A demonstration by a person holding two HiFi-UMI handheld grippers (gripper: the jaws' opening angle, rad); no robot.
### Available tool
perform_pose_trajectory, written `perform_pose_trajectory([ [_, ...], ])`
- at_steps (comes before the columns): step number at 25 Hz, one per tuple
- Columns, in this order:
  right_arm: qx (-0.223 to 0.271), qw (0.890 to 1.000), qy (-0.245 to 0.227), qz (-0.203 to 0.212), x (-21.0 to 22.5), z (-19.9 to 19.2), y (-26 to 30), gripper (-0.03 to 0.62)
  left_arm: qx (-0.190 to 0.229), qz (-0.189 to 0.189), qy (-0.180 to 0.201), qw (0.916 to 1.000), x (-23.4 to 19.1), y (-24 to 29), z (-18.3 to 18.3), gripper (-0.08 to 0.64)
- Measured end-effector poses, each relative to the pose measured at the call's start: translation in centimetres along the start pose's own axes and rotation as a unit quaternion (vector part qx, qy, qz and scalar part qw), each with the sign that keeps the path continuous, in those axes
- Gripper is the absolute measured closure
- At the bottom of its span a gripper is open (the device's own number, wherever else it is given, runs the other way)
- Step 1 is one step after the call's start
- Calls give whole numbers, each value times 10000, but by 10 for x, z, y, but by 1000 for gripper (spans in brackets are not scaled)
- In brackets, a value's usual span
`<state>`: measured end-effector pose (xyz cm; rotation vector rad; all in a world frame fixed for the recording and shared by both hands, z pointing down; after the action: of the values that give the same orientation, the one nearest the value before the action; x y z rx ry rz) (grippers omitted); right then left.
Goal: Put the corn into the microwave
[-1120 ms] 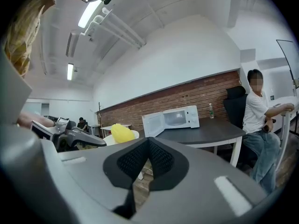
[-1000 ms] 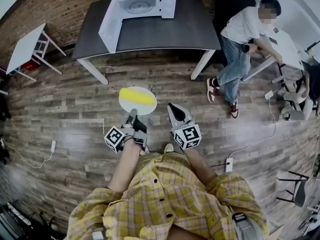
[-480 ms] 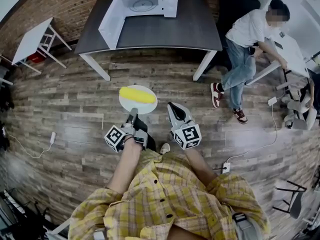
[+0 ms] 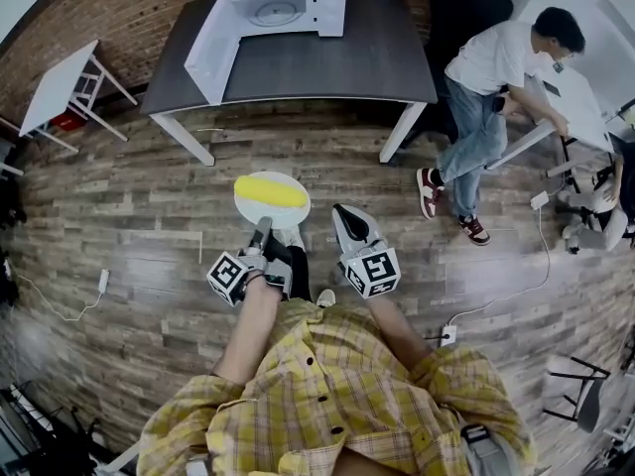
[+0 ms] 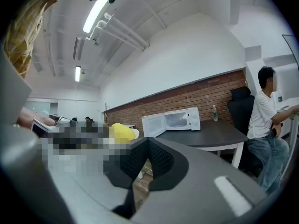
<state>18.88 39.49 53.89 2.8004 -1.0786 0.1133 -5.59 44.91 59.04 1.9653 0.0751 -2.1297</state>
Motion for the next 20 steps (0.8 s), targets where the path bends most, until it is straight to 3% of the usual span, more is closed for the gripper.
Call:
perform_pose_trajectory([
  [3,-49,10000,-20,-14,7,-1,14,589,16,-190,-197,9996,4,19,4,545],
  [15,-78,10000,30,-42,52,4,95,589,-44,12,-55,10000,6,104,49,543],
  [20,-13,9999,111,-126,77,25,146,589,-132,-54,-151,9998,30,160,73,541],
])
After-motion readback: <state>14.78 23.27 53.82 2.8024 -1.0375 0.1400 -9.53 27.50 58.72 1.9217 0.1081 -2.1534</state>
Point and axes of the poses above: the fingertips, and each gripper's own axes: y forward along the fingers, x to its right, z out of its top, the point moved 10 cm from there along -y, backward along the fingers, and after that the axes turned 1 degree about -y, right-handed, at the moved point
